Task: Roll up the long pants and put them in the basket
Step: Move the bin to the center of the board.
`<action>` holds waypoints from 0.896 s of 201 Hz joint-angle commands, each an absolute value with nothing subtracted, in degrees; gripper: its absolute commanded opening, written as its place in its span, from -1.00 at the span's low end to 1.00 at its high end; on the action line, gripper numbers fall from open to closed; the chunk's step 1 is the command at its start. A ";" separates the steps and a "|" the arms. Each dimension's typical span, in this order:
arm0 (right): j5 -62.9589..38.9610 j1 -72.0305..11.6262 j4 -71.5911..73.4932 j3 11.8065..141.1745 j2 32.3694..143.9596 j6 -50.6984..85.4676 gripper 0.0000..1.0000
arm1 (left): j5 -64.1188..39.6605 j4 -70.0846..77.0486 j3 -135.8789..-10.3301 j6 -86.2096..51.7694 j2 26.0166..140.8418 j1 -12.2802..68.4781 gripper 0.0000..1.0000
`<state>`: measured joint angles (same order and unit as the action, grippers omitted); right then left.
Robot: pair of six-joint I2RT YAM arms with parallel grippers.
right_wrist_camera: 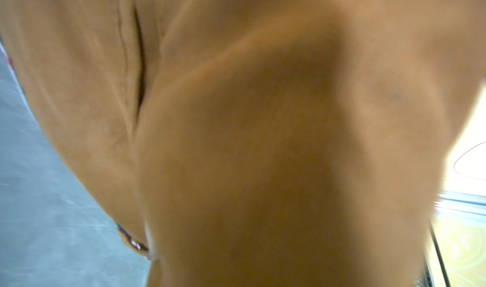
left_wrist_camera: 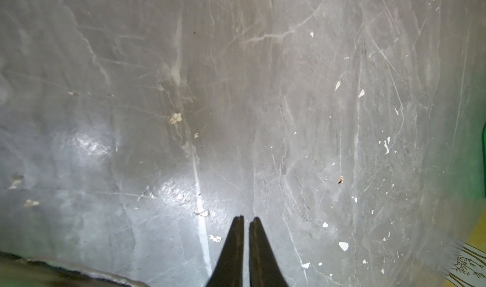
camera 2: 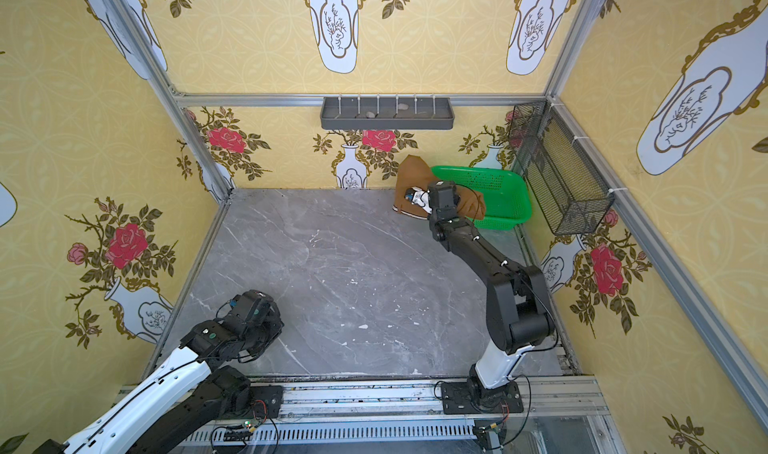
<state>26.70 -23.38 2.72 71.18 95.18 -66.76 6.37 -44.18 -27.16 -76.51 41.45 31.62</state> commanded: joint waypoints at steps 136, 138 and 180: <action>29.00 -13.32 49.91 72.35 106.31 -84.73 -1.00 | 3.72 -44.65 -24.70 -76.38 41.46 31.55 -0.77; 28.96 -13.24 50.82 72.51 106.87 -85.15 -1.00 | 3.68 -44.56 -24.70 -76.40 41.48 31.57 -0.77; 27.92 -11.40 58.53 74.24 115.22 -89.42 -1.00 | 2.99 -44.38 -24.79 -76.94 42.77 31.55 -0.77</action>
